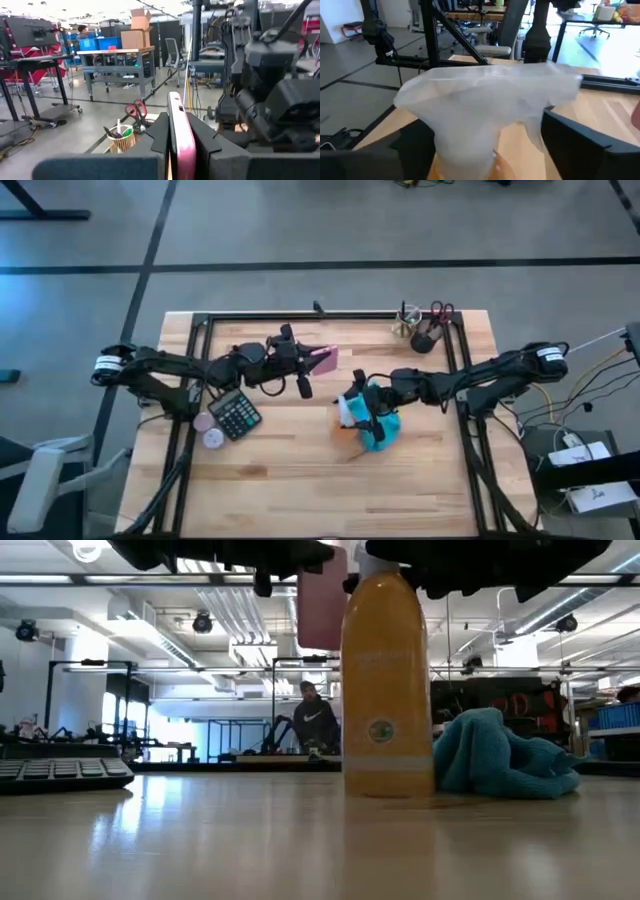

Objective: Apply microfiber cloth
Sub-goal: Spray the pink cellphone using the yellow spray bottle

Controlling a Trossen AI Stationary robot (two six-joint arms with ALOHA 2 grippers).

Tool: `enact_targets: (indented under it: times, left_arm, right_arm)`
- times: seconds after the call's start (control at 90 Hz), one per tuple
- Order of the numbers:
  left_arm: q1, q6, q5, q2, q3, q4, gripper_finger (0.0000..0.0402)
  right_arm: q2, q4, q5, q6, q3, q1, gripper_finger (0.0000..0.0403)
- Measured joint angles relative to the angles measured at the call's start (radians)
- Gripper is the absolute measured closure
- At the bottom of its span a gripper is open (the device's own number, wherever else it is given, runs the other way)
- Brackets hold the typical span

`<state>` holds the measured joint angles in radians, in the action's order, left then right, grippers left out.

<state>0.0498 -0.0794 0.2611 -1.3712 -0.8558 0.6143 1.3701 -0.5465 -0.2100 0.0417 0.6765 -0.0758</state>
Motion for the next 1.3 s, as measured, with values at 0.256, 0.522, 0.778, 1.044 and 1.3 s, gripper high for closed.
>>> enact_targets:
  times: [0.256,0.522,0.778,1.044,1.3]
  left_arm:
    - [-0.003,-0.324,-0.009,0.0,0.008,-0.023,0.0385]
    - [-0.004,-0.959,0.048,-0.05,0.018,-0.037,0.0387]
    - [-0.015,-1.498,0.228,-0.208,0.018,0.01,0.0387]
    - [-0.063,-1.862,0.273,-0.373,0.02,0.194,0.0387]
    - [-0.13,-2.049,0.409,-0.419,0.023,0.296,0.0387]
  right_arm:
    - [-0.014,0.055,-0.007,-0.031,0.0,0.0,0.0064]
    - [-0.013,0.087,-0.008,-0.055,0.0,0.0,0.008]
    - [-0.013,0.095,-0.008,-0.095,0.0,0.0,0.0089]
    - [-0.012,0.133,-0.058,-0.165,0.0,-0.004,0.0091]
    - [-0.012,0.145,-0.044,-0.172,-0.001,-0.031,0.01]
